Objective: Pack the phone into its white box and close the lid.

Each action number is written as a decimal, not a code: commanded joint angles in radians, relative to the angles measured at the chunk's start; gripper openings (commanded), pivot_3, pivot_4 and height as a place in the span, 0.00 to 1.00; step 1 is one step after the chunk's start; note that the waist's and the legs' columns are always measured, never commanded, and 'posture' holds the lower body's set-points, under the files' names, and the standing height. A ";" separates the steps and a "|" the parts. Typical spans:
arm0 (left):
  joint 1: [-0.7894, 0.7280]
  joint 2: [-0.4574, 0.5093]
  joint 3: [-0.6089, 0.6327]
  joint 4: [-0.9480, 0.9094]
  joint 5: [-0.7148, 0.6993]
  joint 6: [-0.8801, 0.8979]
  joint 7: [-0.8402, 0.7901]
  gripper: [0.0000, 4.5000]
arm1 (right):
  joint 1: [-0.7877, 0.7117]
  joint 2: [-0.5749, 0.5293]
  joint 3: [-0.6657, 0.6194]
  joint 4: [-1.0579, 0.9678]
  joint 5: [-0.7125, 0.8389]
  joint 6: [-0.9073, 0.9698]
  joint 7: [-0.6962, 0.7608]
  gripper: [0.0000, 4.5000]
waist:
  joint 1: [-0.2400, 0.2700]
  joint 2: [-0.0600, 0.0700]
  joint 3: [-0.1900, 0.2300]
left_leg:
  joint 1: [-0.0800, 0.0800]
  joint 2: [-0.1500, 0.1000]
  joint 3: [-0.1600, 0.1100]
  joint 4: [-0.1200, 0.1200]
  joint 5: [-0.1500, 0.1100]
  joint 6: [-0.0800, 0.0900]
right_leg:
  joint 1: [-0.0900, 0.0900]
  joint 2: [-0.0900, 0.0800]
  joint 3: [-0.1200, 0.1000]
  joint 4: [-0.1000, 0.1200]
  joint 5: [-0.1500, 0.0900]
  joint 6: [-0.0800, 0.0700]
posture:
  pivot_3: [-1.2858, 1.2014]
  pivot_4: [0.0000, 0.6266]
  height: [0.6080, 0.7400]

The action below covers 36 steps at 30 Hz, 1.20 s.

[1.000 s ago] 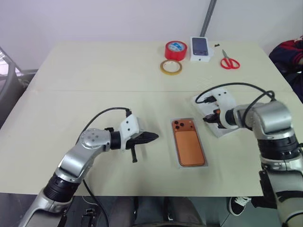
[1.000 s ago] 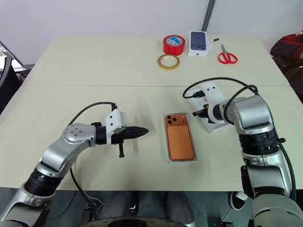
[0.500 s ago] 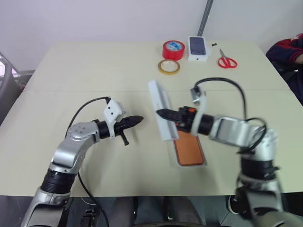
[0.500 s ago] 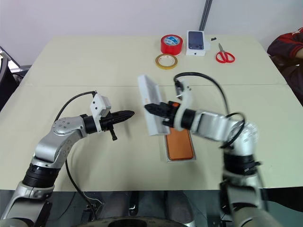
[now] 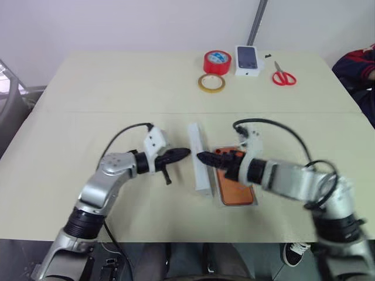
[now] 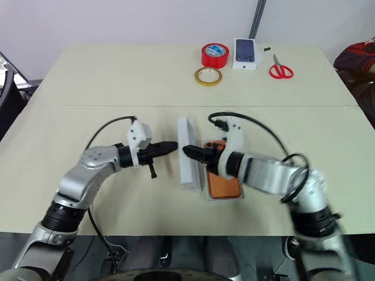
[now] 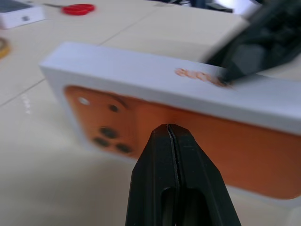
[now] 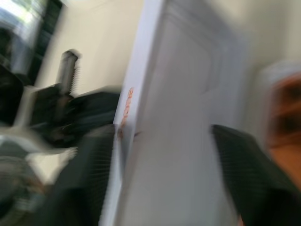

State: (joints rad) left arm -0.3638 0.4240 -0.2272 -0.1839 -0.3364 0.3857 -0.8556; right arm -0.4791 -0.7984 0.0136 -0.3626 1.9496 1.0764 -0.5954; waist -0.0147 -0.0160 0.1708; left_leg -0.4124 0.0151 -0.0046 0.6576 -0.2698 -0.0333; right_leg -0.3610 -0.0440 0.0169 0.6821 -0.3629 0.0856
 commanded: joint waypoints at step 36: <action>-0.147 -0.017 -0.147 0.001 0.082 0.165 -0.082 0.00 | 0.007 -0.248 0.200 -0.281 -1.279 0.048 1.009 0.01 | 0.004 0.001 0.000 | -0.001 0.000 -0.001 0.002 -0.001 0.001 | 0.001 -0.001 0.000 -0.001 0.000 0.000 | 0.52 0.24 1.00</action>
State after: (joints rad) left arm -0.4857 0.4308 -0.3716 -0.1224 -0.2128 0.5475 -0.9210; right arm -0.4727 -1.0567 0.2449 -0.5892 0.6689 1.1270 0.3849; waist -0.0110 -0.0154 0.1712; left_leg -0.4130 0.0148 -0.0052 0.6601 -0.2706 -0.0320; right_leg -0.3604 -0.0445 0.0168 0.6814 -0.3628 0.0856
